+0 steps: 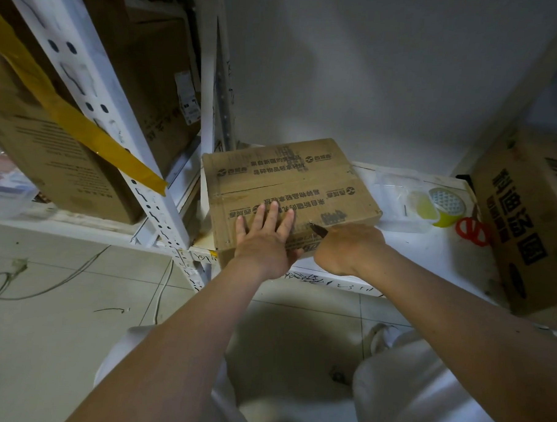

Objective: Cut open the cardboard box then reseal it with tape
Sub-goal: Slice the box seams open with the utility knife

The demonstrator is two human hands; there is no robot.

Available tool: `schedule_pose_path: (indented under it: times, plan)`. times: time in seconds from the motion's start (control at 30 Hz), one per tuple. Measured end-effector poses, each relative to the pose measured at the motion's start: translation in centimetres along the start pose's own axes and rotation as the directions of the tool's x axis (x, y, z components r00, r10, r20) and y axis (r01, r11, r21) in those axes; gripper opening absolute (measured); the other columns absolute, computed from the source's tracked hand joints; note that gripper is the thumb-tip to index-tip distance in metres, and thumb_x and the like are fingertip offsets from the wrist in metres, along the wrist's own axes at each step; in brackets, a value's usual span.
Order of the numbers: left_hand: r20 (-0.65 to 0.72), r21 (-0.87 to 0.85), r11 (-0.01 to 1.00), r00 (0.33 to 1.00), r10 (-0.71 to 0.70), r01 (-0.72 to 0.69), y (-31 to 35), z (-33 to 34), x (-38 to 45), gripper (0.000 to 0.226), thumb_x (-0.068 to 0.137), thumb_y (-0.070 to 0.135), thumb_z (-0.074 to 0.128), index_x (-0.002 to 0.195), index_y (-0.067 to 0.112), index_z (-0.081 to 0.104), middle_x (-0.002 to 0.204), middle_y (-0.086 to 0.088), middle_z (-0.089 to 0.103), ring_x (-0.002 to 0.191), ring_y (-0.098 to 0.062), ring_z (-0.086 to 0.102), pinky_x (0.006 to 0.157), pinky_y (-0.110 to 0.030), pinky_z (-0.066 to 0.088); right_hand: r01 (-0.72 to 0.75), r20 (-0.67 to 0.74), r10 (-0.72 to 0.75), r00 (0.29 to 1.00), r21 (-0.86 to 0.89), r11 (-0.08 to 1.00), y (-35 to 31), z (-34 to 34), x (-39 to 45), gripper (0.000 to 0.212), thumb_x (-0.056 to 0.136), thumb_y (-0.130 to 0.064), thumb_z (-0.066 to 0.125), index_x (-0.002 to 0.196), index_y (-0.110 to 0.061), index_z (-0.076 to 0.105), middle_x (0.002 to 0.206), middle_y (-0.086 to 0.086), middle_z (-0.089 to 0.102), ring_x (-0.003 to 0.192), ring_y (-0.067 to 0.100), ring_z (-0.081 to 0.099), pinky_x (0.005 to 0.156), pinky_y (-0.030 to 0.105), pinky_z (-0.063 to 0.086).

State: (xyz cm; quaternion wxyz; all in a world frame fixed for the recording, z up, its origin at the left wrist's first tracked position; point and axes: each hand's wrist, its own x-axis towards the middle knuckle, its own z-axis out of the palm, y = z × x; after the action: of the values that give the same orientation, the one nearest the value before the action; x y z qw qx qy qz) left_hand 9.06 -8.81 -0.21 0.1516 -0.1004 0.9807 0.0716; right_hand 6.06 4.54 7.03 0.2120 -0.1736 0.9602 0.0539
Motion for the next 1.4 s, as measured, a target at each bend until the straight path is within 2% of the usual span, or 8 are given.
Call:
schedule_pose_path:
  times: [0.37, 0.6, 0.87, 0.97, 1.03, 1.13, 1.23, 1.4]
  plan:
    - [0.005, 0.005, 1.0, 1.0, -0.005, 0.005, 0.1, 0.0, 0.0, 0.082, 0.093, 0.065, 0.033, 0.15, 0.035, -0.018, 0.158, 0.002, -0.027, 0.146, -0.023, -0.024, 0.116, -0.057, -0.011, -0.041, -0.014, 0.041, 0.999, 0.008, 0.999, 0.5, 0.3, 0.1, 0.035, 0.088, -0.033, 0.042, 0.114, -0.015, 0.057, 0.103, 0.006, 0.056, 0.089, 0.023, 0.051, 0.074, 0.029, 0.042]
    - [-0.012, 0.01, 1.0, 1.0, -0.003, 0.003, 0.0, 0.3, 0.2, 0.084, 0.092, 0.065, 0.035, 0.15, 0.035, -0.018, 0.159, 0.002, -0.026, 0.147, -0.023, -0.023, 0.117, -0.058, -0.009, -0.013, 0.019, 0.014, 1.0, -0.033, 0.999, 0.2, 0.1, -0.1, 0.034, 0.089, -0.035, 0.042, 0.113, -0.015, 0.058, 0.109, 0.006, 0.06, 0.088, 0.023, 0.05, 0.075, 0.028, 0.042]
    - [-0.027, 0.03, 1.0, 1.0, -0.002, 0.003, 0.1, 0.5, 0.2, 0.083, 0.091, 0.067, 0.032, 0.15, 0.035, -0.017, 0.159, 0.002, -0.025, 0.147, -0.023, -0.023, 0.117, -0.057, -0.01, 0.123, 0.243, -0.1, 0.965, -0.083, 0.989, -0.5, -2.1, -0.6, 0.039, 0.096, -0.038, 0.036, 0.126, -0.017, 0.049, 0.108, 0.01, 0.053, 0.096, 0.022, 0.048, 0.091, 0.031, 0.043]
    - [-0.033, 0.037, 0.999, 0.999, 0.002, -0.001, 0.1, 0.5, 0.1, 0.082, 0.091, 0.067, 0.031, 0.151, 0.035, -0.016, 0.16, 0.002, -0.024, 0.147, -0.023, -0.022, 0.116, -0.058, -0.009, 0.209, 0.329, -0.171, 0.929, -0.082, 0.975, -1.1, -3.2, -1.2, 0.011, 0.101, -0.021, 0.031, 0.106, -0.023, 0.04, 0.078, 0.006, 0.038, 0.068, 0.015, 0.036, 0.066, 0.021, 0.035]
    - [-0.033, 0.045, 0.999, 0.999, 0.007, -0.005, 0.1, 0.4, 0.1, 0.082, 0.091, 0.067, 0.031, 0.151, 0.034, -0.015, 0.16, 0.001, -0.024, 0.147, -0.023, -0.022, 0.116, -0.058, -0.008, 0.215, 0.346, -0.169, 0.923, -0.098, 0.972, -1.4, -3.3, -0.8, 0.019, 0.101, -0.012, 0.03, 0.083, -0.014, 0.036, 0.068, 0.002, 0.023, 0.058, 0.013, 0.023, 0.056, 0.023, 0.027]
    - [-0.041, 0.044, 0.999, 0.999, 0.011, -0.01, 0.1, 0.4, -0.1, 0.082, 0.091, 0.066, 0.031, 0.151, 0.034, -0.014, 0.16, 0.001, -0.023, 0.147, -0.023, -0.021, 0.117, -0.058, -0.009, 0.232, 0.3, -0.18, 0.937, -0.148, 0.961, -1.6, -2.6, 0.2, 0.008, 0.1, -0.023, 0.032, 0.101, -0.016, 0.037, 0.07, 0.004, 0.028, 0.066, 0.018, 0.035, 0.074, 0.029, 0.035]
    - [-0.041, 0.033, 0.999, 0.999, 0.012, -0.011, 0.1, 0.3, -0.1, 0.082, 0.091, 0.066, 0.032, 0.151, 0.034, -0.015, 0.16, 0.001, -0.023, 0.147, -0.023, -0.021, 0.117, -0.057, -0.01, 0.135, 0.196, -0.104, 0.975, -0.151, 0.979, -1.3, -0.9, 0.9, 0.035, 0.096, -0.037, 0.037, 0.114, -0.013, 0.054, 0.087, 0.008, 0.052, 0.091, 0.025, 0.054, 0.085, 0.033, 0.046]
    - [-0.038, 0.026, 1.0, 0.999, 0.012, -0.011, 0.1, 0.4, 0.2, 0.085, 0.09, 0.069, 0.032, 0.151, 0.034, -0.017, 0.159, 0.0, -0.024, 0.147, -0.024, -0.023, 0.116, -0.058, -0.01, 0.028, -0.074, -0.024, 0.997, 0.048, 0.998, -0.2, 2.5, 0.1, 0.033, 0.091, -0.028, 0.048, 0.115, -0.01, 0.06, 0.113, 0.009, 0.062, 0.105, 0.027, 0.058, 0.082, 0.031, 0.046]
